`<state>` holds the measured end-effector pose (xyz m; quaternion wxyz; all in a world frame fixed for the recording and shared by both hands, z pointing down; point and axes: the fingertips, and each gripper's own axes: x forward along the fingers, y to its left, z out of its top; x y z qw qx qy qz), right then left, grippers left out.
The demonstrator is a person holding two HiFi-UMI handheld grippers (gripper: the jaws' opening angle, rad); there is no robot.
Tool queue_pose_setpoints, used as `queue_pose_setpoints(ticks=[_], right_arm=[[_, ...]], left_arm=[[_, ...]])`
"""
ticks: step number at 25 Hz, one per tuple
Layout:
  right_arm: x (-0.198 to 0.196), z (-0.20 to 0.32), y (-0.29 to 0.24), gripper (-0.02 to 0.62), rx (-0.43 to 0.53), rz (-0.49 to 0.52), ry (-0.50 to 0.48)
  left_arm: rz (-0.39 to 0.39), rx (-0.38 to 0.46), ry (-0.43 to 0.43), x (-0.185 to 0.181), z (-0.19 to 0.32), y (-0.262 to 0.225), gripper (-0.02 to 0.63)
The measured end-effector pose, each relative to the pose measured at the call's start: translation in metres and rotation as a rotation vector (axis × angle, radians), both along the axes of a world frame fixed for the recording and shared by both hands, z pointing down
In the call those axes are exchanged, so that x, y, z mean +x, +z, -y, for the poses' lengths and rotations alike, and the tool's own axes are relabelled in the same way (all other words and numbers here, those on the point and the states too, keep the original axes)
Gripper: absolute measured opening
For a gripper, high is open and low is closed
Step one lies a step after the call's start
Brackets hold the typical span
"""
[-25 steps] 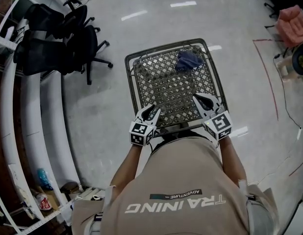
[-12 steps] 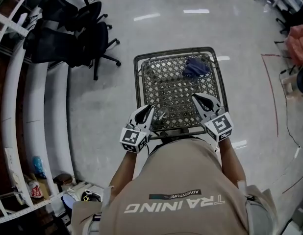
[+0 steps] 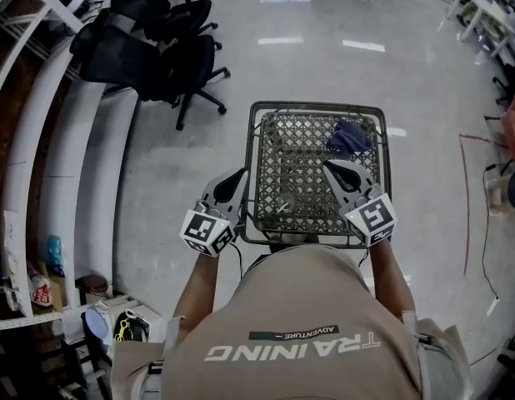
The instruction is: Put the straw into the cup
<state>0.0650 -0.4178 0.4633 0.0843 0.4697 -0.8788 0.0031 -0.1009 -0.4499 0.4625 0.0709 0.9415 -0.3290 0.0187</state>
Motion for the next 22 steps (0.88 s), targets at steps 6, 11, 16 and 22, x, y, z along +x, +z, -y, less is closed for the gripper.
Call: queue_pose_setpoints(ticks=[6, 11, 16, 22], right_arm=[[-0.008, 0.011, -0.003, 0.017, -0.015, -0.05, -0.046], [-0.015, 0.014, -0.003, 0.017, -0.022, -0.05, -0.079], [-0.014, 0.01, 0.004, 0.017, -0.04, -0.043, -0.093], [-0.009, 0.004, 0.01, 0.017, -0.061, -0.036, -0.098]], left_arm=[[-0.04, -0.001, -0.044, -0.014, 0.01, -0.015, 0.017], [-0.03, -0.011, -0.055, -0.019, 0.011, -0.011, 0.017], [-0.027, -0.043, -0.054, -0.021, 0.006, 0.0, 0.017], [-0.009, -0.049, -0.082, -0.026, 0.006, 0.005, 0.017]])
